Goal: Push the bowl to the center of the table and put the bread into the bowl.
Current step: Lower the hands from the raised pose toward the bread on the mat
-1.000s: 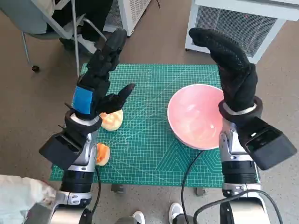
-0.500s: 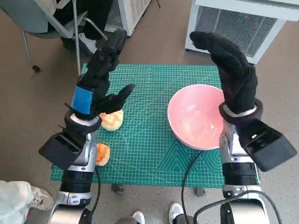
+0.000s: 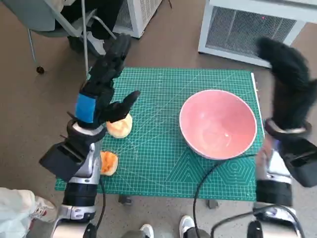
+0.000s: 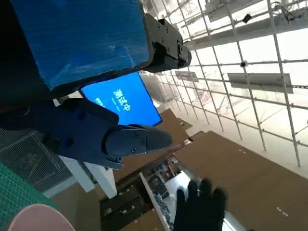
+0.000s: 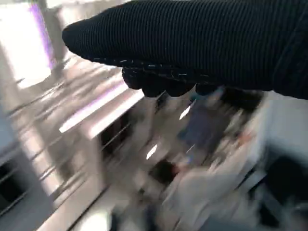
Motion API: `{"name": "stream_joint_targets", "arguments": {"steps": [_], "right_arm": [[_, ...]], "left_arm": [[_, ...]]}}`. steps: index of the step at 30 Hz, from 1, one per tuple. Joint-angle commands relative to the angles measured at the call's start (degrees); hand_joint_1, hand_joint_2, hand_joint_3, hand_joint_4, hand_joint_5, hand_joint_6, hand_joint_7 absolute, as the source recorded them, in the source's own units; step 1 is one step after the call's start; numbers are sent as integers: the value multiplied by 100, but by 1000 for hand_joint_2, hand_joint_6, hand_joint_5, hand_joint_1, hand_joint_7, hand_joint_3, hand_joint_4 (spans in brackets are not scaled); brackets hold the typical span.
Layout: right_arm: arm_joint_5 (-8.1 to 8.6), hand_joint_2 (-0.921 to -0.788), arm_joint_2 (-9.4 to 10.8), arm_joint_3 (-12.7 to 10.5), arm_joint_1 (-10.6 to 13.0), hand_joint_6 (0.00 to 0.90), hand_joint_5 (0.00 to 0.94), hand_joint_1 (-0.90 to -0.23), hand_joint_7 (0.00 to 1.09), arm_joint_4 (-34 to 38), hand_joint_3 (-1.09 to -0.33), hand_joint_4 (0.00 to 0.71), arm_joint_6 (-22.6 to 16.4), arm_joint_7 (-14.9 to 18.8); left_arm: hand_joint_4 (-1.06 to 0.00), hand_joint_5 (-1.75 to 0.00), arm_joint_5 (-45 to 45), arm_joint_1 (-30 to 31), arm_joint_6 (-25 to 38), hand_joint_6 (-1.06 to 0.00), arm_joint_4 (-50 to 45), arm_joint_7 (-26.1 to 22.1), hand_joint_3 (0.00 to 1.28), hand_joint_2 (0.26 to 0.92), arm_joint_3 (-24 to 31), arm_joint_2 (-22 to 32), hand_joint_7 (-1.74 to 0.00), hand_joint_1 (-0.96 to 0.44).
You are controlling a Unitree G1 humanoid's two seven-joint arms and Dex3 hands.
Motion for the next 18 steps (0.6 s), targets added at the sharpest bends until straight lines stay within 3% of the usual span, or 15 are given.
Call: {"name": "stream_joint_targets", "arguments": {"steps": [1, 6, 11, 18], "right_arm": [[-281, -921, -88, -234, 216, -1, 31, -528, 538, 654, -880, 216, -78, -554], [-580, -921, -162, -312, 261, -1, 29, -498, 515, 1263, -903, 213, -126, -1117], [-724, -921, -138, -300, 273, -1, 15, -474, 460, 1774, -940, 187, -118, -1497], [-650, -921, 33, -260, 220, -1, 10, -459, 424, 2333, -969, 178, 97, -1670]], "left_arm": [[-249, -2, -17, 68, 29, -334, -11, 16, 330, 921, 32, 32, -10, -476], [-245, 0, -21, 80, 42, -337, -13, 37, 329, 921, 51, 34, -11, -480], [-245, 0, -23, 91, 72, -338, -32, 57, 329, 921, 60, 27, -11, -485], [-245, 0, -39, 104, 105, -338, -40, 63, 329, 921, 72, 29, -11, -489]]}}
